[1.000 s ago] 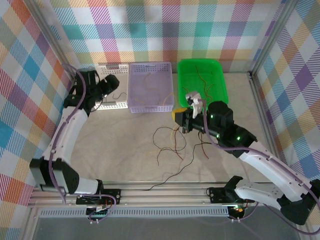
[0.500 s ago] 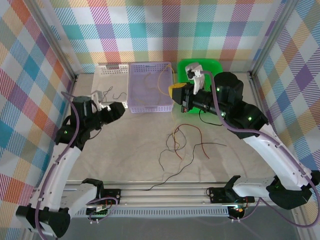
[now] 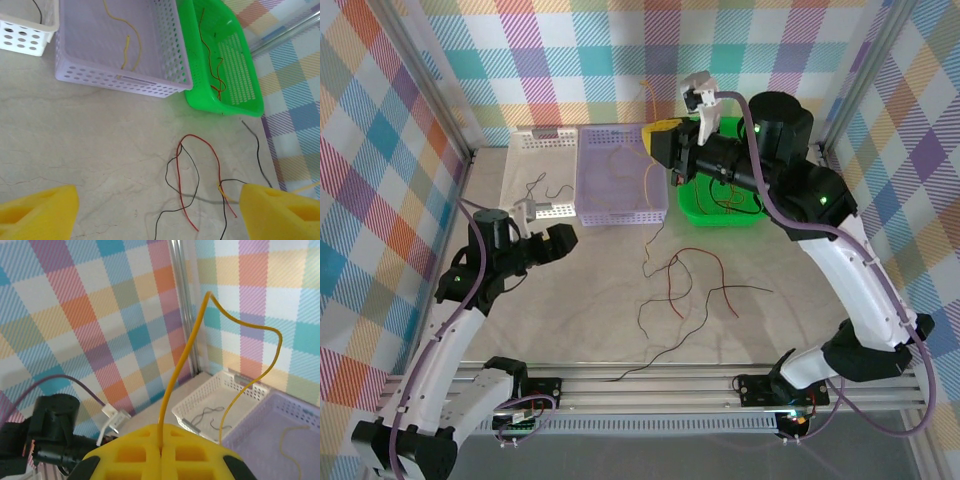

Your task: Untangle the cables

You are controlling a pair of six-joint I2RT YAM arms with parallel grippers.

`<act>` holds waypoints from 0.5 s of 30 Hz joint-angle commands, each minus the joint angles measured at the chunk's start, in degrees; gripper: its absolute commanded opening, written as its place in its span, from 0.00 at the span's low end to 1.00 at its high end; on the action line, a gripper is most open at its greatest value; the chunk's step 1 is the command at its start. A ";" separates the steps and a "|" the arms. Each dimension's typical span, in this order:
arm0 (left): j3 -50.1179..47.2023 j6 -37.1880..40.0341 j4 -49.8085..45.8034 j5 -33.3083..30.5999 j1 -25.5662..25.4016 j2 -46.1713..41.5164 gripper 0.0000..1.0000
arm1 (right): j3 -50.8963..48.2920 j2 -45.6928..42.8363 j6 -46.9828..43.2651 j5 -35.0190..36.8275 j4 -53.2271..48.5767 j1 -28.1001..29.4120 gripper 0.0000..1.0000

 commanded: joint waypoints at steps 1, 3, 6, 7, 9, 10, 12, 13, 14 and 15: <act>-0.76 -1.97 3.92 3.35 -2.24 -1.48 0.83 | 6.73 3.11 -1.46 -1.93 -1.71 0.27 0.00; -1.62 -4.71 5.74 4.26 -4.32 -2.55 0.83 | 13.06 6.82 -2.04 -2.10 -4.95 0.27 0.00; -4.09 -8.96 10.35 4.63 -8.76 -4.79 0.84 | 18.96 10.27 -1.78 -3.79 -6.64 0.27 0.00; -5.32 -10.08 12.27 4.80 -10.42 -5.60 0.85 | 19.98 10.84 -1.71 -3.94 -6.70 0.32 0.00; -7.70 -11.64 17.18 4.47 -14.70 -6.81 0.85 | 21.71 11.82 -1.76 -3.73 -6.62 0.27 0.00; -8.53 -11.93 18.27 3.70 -16.61 -7.06 0.85 | 22.42 12.17 -1.78 -3.53 -6.72 0.27 0.00; -9.84 -10.89 19.29 1.17 -21.29 -6.94 0.85 | 23.96 13.00 -1.45 -3.73 -7.07 0.27 0.00; -10.35 -10.25 19.71 -0.06 -23.19 -6.61 0.85 | 24.71 13.28 -1.31 -4.04 -7.34 0.27 0.00; -11.02 -9.40 20.41 -1.22 -25.30 -6.01 0.86 | 25.48 13.58 -0.86 -4.18 -7.55 0.23 0.00; -11.65 -8.68 21.18 -2.08 -27.03 -5.14 0.85 | 25.88 13.72 -0.43 -4.41 -7.44 0.27 0.00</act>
